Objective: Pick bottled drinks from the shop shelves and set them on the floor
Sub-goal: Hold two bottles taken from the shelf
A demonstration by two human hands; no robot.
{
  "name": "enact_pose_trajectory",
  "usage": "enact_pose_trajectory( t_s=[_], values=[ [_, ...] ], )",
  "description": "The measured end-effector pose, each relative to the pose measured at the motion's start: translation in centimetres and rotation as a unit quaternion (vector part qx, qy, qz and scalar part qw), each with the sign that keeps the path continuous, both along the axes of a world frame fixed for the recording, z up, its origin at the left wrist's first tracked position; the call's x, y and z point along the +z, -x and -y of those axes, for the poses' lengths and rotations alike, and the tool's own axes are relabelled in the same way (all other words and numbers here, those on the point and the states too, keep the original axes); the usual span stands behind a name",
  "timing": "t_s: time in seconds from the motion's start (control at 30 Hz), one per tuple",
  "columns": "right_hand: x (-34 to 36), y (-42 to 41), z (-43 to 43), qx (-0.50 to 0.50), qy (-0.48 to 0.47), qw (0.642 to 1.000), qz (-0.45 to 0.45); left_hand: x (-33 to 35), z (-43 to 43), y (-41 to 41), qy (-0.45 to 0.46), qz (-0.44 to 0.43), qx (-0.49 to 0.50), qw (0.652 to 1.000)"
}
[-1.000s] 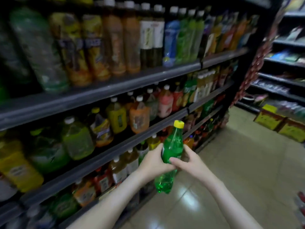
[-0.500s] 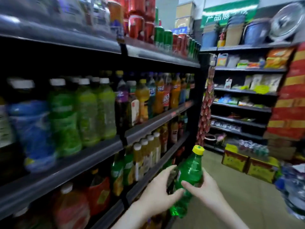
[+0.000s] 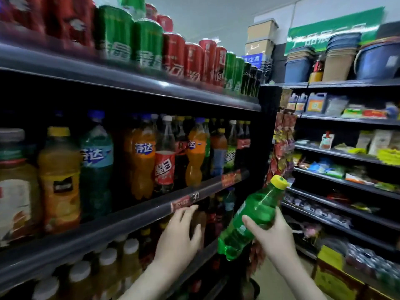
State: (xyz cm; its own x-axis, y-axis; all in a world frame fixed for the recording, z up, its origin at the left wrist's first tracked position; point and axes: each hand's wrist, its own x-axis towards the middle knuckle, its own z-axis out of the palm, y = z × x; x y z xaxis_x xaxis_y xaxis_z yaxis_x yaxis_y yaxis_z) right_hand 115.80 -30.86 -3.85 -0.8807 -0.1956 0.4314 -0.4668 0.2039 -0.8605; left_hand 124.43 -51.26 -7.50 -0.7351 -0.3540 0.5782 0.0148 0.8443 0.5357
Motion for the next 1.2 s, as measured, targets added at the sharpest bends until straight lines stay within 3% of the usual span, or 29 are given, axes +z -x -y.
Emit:
enact_pose_trajectory(
  t_s=[0.3,0.43,0.57,0.83,1.2],
  values=[
    [3.3,20.3,2.0,0.012,0.021,0.998,-0.058,4.5,-0.7,19.1,0.113,-0.074,0.073,0.988],
    [5.1,26.2,2.5,0.02,0.018,0.997,-0.079,7.7,-0.9,26.0,0.219,-0.12,0.188,0.95],
    [6.1,31.0,3.6,0.076,0.022,0.992,-0.103,10.0,-0.3,31.0,0.281,-0.107,0.276,0.913],
    [7.5,36.3,5.5,0.203,0.04,0.969,-0.138,11.4,0.3,35.2,0.246,-0.021,0.398,0.883],
    [8.3,39.3,6.3,0.26,0.049,0.951,-0.162,10.7,-0.4,34.9,0.243,-0.094,0.36,0.896]
  ],
)
